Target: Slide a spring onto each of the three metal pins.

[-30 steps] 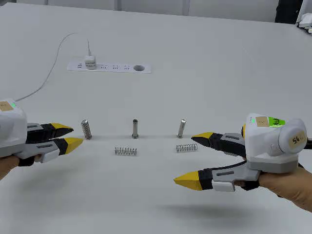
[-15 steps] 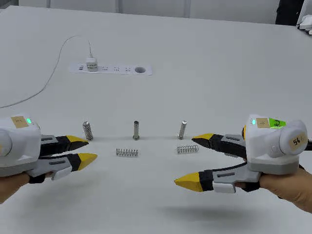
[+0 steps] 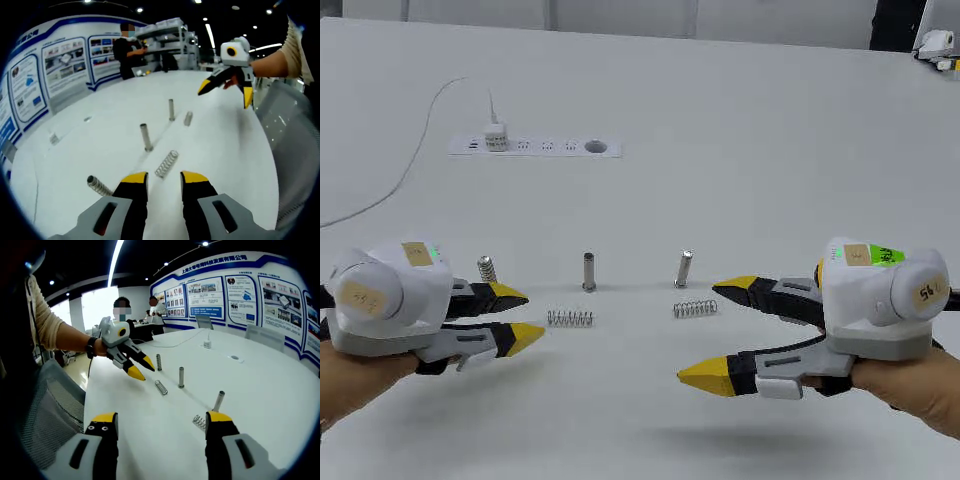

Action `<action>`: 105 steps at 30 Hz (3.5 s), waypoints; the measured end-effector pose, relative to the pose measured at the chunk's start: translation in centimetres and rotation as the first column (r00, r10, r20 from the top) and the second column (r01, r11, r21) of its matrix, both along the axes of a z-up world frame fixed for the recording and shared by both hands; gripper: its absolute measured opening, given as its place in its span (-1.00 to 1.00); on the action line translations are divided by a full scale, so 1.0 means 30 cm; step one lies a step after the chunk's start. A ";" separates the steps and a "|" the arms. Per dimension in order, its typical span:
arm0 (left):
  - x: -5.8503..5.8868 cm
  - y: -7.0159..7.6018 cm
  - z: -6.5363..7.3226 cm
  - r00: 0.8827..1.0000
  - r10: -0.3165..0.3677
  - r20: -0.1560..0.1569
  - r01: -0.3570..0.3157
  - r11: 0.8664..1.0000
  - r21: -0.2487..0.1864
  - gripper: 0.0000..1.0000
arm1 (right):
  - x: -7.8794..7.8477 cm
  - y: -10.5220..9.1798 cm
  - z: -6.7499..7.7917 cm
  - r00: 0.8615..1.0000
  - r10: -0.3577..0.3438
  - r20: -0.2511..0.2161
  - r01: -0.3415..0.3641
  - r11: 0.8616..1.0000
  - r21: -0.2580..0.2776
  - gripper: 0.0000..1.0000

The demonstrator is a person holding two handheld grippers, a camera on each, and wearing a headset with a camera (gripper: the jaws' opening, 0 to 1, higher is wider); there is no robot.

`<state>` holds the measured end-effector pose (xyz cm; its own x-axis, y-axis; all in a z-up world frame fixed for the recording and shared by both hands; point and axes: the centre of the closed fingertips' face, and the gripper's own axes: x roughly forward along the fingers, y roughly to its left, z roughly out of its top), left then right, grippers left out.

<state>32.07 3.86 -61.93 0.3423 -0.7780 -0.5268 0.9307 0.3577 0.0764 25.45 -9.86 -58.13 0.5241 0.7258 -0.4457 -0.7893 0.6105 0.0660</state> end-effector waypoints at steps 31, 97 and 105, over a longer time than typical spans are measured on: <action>0.009 -0.053 -0.101 0.995 -0.074 -0.060 0.078 0.994 0.078 -0.74 | -0.001 -0.033 -0.010 0.999 -0.037 -0.009 0.037 0.999 0.009 0.42; -0.223 -0.212 0.111 0.934 -0.352 0.056 0.347 0.934 0.083 -0.79 | -0.012 0.188 -0.008 0.978 0.201 0.048 -0.197 0.977 -0.078 -0.53; -0.245 -0.232 0.128 0.926 -0.373 0.058 0.368 0.927 0.076 -0.80 | -0.029 0.200 -0.033 0.970 0.238 0.049 -0.230 0.965 -0.123 -0.68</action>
